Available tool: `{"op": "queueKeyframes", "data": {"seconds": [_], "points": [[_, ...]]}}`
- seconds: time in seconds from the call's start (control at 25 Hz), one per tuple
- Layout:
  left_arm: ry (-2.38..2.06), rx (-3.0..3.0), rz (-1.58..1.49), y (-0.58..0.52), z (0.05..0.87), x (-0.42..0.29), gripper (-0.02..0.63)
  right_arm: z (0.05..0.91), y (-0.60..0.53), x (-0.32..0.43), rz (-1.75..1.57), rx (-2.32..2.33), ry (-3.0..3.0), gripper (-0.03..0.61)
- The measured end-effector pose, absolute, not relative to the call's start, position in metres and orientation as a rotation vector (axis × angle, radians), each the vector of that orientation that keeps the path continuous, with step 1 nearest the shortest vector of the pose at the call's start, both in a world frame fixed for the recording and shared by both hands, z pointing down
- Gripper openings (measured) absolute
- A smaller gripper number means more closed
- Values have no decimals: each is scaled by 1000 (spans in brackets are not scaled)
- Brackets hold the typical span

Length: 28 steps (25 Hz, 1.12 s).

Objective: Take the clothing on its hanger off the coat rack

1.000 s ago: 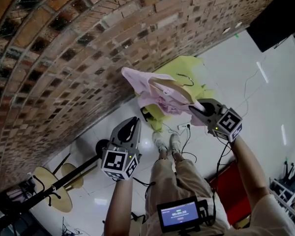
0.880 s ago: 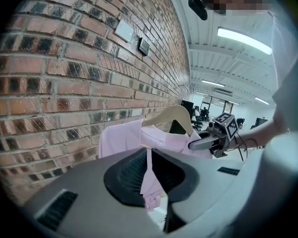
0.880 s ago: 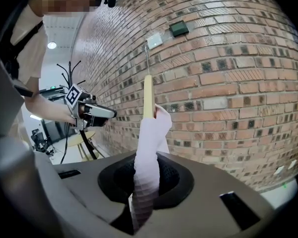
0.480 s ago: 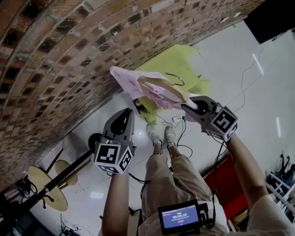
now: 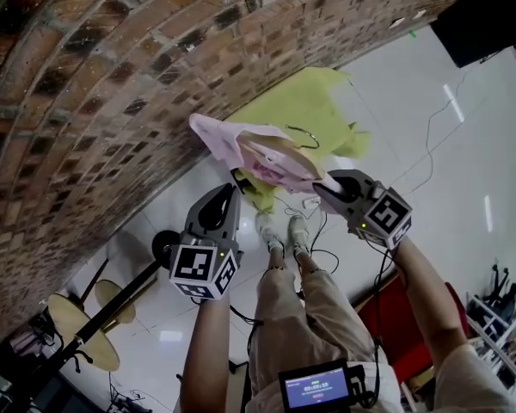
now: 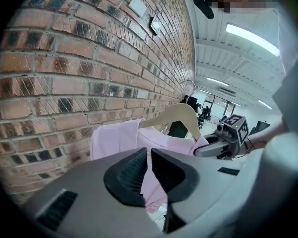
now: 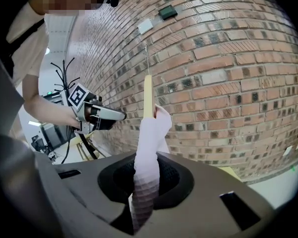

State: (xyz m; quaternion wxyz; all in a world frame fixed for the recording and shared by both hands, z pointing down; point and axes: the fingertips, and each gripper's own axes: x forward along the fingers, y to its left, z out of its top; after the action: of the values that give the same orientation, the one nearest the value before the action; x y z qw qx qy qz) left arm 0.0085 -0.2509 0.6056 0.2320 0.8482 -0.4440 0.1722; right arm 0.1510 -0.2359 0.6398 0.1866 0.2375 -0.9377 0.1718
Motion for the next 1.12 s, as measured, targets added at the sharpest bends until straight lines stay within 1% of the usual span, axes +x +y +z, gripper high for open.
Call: {"op": "queueKeyframes", "data": {"seconds": [0.32, 0.6, 0.76, 1.12], "points": [[-1196, 2302, 523, -263, 654, 15, 35, 683, -251, 159, 549, 723, -2641, 20], [-1235, 2252, 643, -283, 719, 21, 37, 721, -262, 168, 622, 774, -2640, 20], [-1266, 2217, 698, -305, 751, 26, 80, 737, -263, 169, 621, 756, -2614, 20], [-1212, 2234, 730, -335, 781, 48, 81, 777, -273, 176, 679, 759, -2575, 20]]}}
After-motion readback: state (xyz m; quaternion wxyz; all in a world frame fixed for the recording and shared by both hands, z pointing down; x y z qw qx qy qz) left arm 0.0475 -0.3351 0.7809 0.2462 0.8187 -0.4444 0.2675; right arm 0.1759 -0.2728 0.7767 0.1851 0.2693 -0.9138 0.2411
